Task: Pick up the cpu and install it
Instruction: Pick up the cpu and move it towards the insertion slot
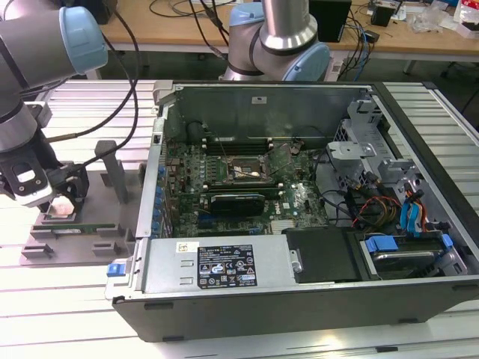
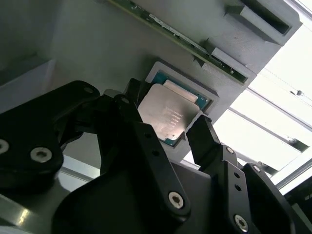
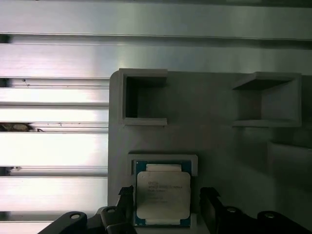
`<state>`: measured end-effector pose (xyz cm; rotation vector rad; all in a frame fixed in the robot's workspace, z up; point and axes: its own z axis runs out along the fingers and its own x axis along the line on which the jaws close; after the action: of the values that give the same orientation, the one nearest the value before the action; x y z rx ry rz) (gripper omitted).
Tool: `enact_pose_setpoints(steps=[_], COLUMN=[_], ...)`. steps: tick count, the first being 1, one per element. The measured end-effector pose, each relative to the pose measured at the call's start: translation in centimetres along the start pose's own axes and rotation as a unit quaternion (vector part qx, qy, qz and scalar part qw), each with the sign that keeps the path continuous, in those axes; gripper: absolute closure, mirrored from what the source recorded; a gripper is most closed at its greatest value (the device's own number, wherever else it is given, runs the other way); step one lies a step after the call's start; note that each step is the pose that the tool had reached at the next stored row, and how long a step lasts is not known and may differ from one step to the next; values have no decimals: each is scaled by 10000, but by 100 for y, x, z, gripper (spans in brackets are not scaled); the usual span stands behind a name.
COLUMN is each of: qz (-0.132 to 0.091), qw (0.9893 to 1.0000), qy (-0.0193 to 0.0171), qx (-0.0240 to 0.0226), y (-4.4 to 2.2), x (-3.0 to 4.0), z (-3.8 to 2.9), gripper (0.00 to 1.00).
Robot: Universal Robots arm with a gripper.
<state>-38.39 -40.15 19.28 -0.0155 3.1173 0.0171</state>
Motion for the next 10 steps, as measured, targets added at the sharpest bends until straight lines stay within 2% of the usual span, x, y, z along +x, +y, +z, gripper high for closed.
enact_pose_setpoints(steps=[10], qz=[0], qw=[10000], qy=[0], qx=[-5], y=[0], x=[19], z=[37], gripper=[34])
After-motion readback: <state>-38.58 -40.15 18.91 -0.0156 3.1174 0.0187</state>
